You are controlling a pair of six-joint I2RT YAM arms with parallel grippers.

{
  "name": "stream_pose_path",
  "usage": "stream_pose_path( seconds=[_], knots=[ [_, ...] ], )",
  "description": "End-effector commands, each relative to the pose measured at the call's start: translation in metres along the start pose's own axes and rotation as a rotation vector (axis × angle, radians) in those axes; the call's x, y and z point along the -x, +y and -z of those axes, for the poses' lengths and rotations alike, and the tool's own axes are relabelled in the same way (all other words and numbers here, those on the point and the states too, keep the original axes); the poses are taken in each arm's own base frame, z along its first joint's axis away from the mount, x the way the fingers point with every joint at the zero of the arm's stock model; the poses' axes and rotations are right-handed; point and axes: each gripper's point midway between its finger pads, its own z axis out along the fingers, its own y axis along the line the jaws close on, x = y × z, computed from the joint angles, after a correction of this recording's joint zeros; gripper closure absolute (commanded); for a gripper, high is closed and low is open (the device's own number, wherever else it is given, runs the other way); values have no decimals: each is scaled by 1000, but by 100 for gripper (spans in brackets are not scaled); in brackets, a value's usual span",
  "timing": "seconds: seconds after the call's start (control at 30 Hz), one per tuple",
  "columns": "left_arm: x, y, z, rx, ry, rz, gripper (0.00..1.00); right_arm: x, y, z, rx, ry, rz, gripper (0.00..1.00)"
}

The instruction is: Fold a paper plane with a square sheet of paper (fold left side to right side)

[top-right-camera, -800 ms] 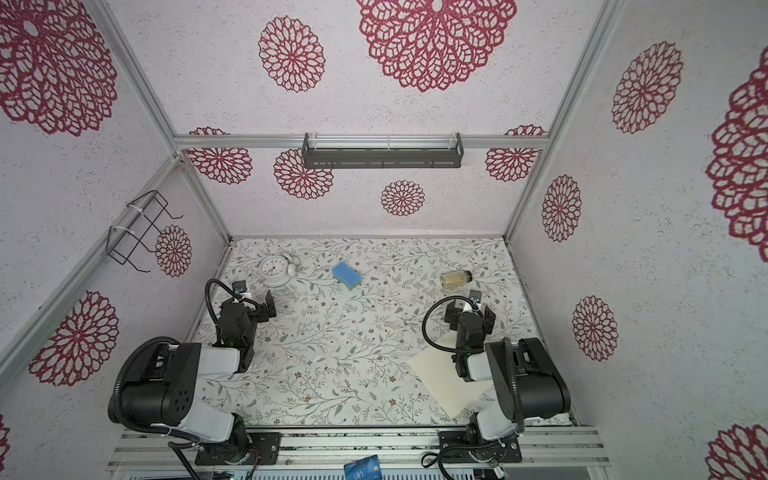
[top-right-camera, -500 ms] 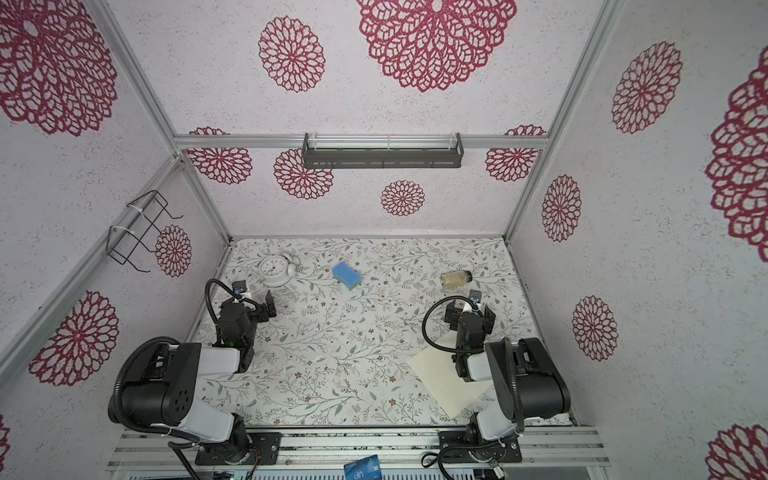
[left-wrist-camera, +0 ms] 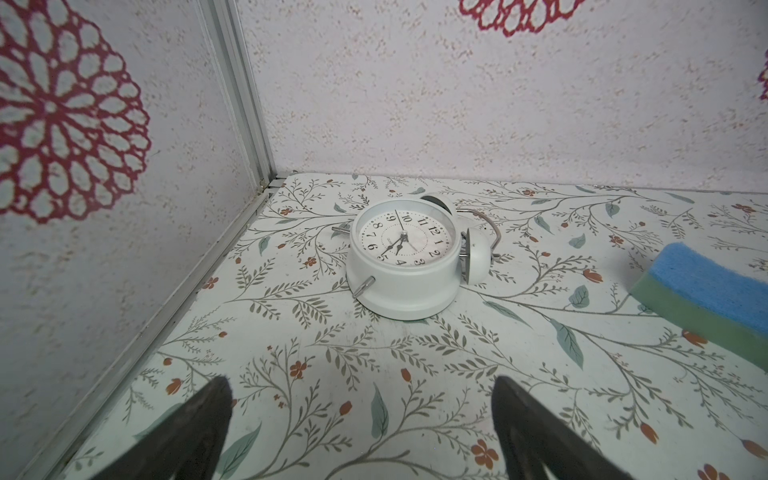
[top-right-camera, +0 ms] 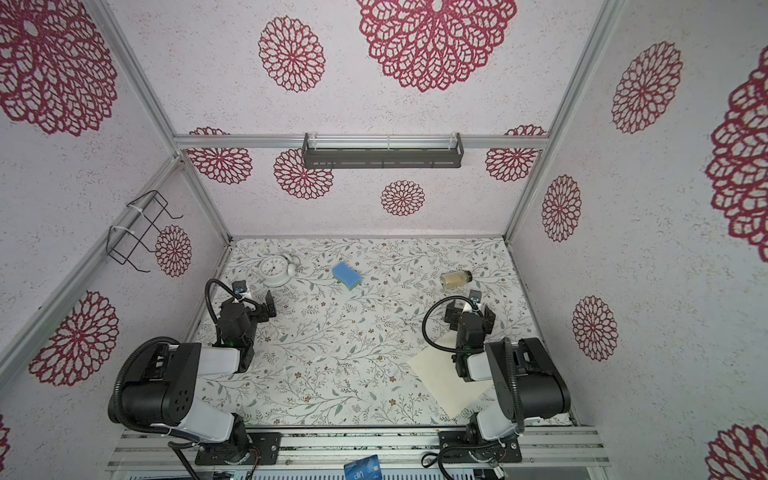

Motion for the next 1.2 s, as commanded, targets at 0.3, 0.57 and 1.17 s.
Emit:
stream_pose_path(
  seconds=[0.3,0.57,1.17],
  knots=[
    [22,-2,5,-12,-21,4,1,46,-15,15,-56,-73,-53,2],
    [73,0,23,-6,56,118,1,66,-28,42,-122,155,-372,2],
    [52,-115,100,-250,339,275,1,-101,20,148,180,864,-405,24]
  ],
)
